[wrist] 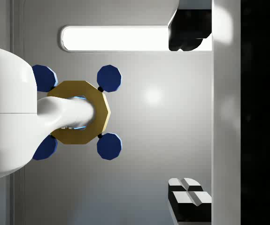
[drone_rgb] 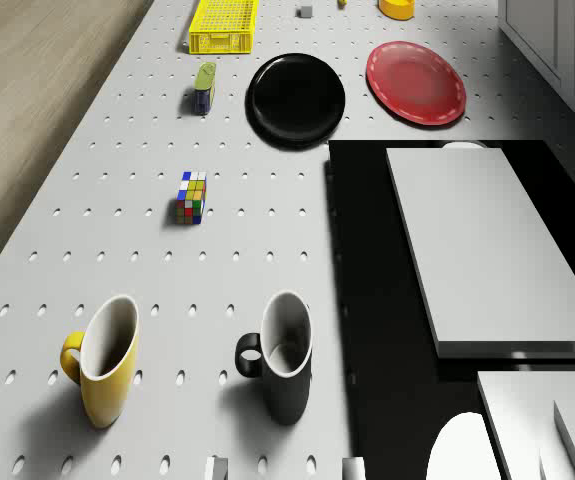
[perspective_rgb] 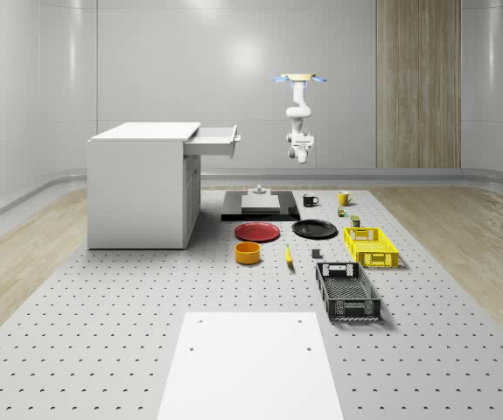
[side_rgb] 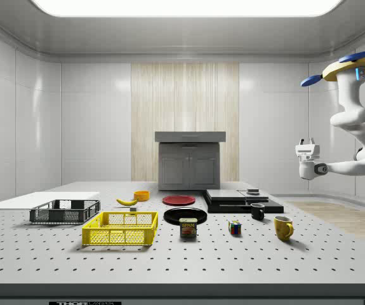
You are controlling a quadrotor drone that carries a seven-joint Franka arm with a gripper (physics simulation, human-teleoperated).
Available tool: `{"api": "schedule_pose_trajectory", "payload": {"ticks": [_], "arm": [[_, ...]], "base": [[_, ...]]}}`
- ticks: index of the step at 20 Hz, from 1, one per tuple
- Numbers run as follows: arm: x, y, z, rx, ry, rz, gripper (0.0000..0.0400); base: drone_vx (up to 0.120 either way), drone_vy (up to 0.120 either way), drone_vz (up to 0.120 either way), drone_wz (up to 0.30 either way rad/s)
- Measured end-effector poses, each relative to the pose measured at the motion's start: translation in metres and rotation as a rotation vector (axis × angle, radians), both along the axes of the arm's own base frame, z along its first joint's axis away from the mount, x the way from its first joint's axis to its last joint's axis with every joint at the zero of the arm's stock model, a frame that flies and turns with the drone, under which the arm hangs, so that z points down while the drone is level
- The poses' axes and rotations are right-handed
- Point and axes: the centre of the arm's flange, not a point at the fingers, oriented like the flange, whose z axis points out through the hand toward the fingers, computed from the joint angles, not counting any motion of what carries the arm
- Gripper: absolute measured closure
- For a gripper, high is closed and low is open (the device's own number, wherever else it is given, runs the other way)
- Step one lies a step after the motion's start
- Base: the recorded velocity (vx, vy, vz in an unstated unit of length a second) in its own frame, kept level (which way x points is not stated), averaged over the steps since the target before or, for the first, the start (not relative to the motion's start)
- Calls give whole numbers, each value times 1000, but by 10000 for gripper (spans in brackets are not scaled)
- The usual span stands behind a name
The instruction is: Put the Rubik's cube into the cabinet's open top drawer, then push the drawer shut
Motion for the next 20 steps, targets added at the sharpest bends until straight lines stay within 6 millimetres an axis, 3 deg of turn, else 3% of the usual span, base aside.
{"api": "schedule_pose_trajectory", "payload": {"ticks": [11,14,20], "arm": [[-2,0,71,0,-9,0,0],[-1,0,81,0,-11,0,0],[0,0,90,0,-16,0,0]], "base": [[0,0,0,0],[27,107,0,0],[120,120,0,0]]}}
